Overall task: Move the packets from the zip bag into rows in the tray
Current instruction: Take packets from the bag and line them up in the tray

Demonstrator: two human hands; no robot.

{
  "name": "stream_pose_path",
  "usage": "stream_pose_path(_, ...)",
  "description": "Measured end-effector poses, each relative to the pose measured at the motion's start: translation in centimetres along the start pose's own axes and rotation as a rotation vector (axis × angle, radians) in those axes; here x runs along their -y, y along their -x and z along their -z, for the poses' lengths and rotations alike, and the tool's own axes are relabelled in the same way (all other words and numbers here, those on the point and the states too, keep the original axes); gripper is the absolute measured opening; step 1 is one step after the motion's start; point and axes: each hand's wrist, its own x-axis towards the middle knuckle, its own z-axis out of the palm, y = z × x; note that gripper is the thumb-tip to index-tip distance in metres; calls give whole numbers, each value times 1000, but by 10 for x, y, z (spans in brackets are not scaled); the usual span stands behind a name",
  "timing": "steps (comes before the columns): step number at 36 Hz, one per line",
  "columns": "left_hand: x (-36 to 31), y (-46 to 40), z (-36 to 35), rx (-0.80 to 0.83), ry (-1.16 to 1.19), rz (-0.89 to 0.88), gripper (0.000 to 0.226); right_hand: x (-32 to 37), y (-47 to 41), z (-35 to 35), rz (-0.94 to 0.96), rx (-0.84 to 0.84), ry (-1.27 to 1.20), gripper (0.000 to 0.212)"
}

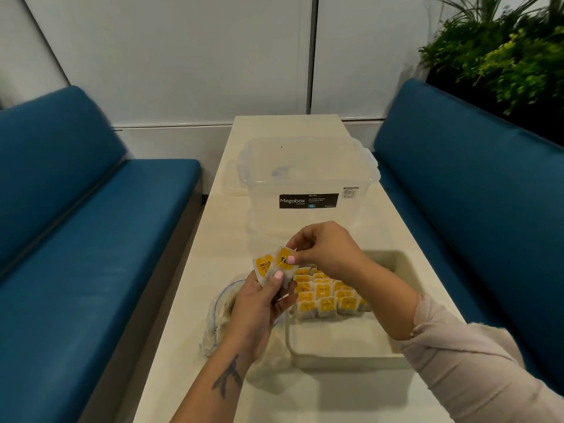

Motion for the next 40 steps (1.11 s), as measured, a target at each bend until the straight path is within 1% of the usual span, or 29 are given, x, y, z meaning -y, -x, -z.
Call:
stream_pose_path(3,2,-1,-4,-1,-23,-6,26,-3,2,7,-23,28,32,14)
stream_pose_path(6,5,-5,-9,-5,-49,-20,29,-7,4,14,-48,9,22,11)
stream_pose_path(9,8,-8,-14,5,-35,-38,34,-11,6,21,-55,-2,-12,8)
stream_pose_path(12,7,-9,-23,35,-2,-16,33,-15,9,30,-60,-9,-12,7)
stream_pose_path(15,8,-12,-29,-22,68,32,24,-18,11,38,-66,-19,-12,8)
stream_pose_path(18,11,-15,-35,-44,56,49,27,-22,14,44,-72,-37,-20,8)
stream_pose_path(22,16,-19,-44,-18,46,55,28,-27,17,52,-87,-57,-20,9)
stream_pose_path(27,21,-21,-53,20,6,54,27,-30,23,70,-100,-43,13,7)
stream_pose_path(30,22,-22,-58,3,1,81,22,-31,28,85,-105,-42,70,5)
stream_pose_path(33,23,-24,-61,-43,8,88,19,-34,33,98,-101,-55,189,9)
stream_pose_path(36,26,-26,-62,-78,-46,50,19,-40,37,109,-132,-73,338,8)
stream_pose_path(40,33,-26,-58,-110,-178,-25,18,-58,37,115,-185,-106,569,8)
